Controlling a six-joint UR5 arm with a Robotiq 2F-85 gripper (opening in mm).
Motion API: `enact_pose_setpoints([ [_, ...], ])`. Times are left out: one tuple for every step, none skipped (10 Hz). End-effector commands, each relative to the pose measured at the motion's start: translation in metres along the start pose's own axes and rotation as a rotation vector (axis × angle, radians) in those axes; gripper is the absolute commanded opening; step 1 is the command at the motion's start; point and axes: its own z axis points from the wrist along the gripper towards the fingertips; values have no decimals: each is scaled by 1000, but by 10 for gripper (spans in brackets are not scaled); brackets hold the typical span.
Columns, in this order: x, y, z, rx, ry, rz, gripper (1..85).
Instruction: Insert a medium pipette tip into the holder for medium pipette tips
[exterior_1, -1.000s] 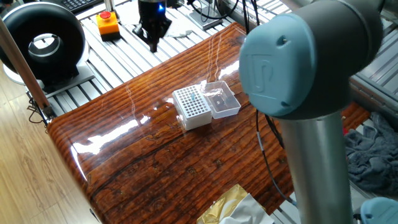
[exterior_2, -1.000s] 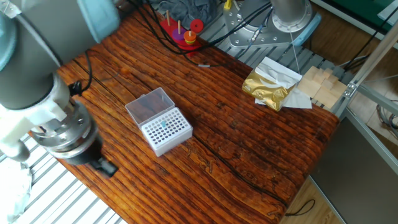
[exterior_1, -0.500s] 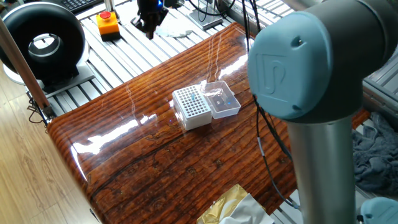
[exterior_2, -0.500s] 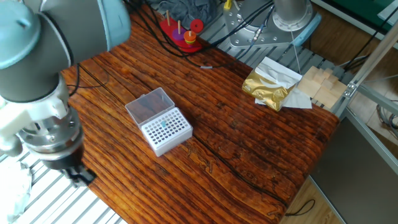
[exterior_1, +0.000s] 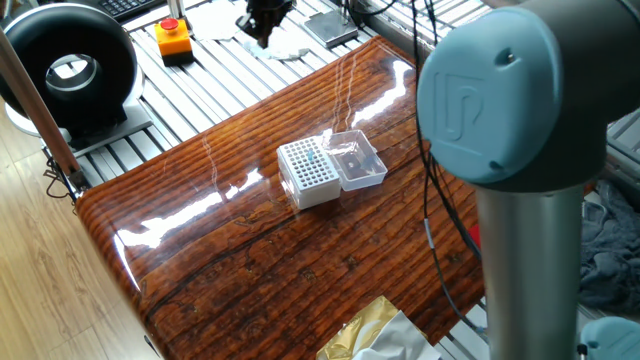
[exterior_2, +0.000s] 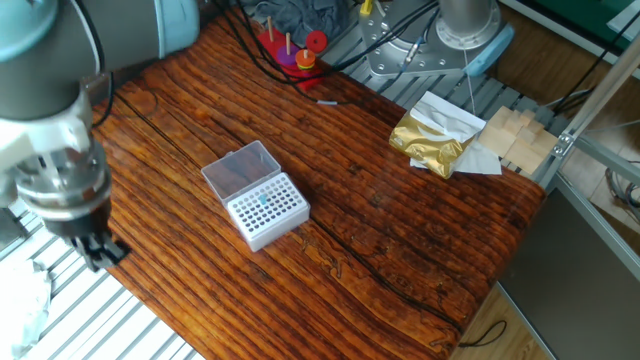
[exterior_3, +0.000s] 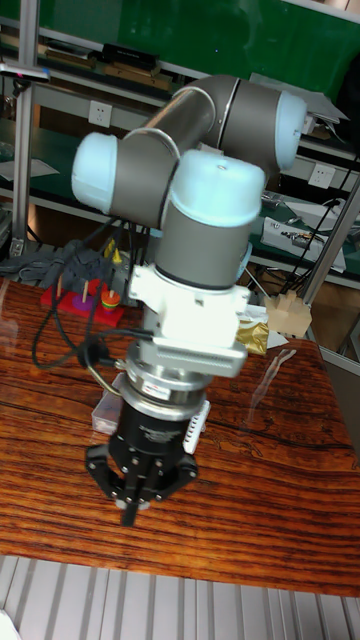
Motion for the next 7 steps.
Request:
enact_pose_setpoints([
  [18, -25, -2, 5, 2, 33, 10],
  [19, -36, -4, 30, -5, 32, 10],
  [18, -42, -7, 29, -36, 42, 10],
  [19, -46, -11, 22, -48, 59, 10],
  [20, -51, -16, 23, -53, 75, 10],
  [24, -57, -21, 26, -50, 84, 10],
  [30, -61, -24, 26, -35, 108, 10],
])
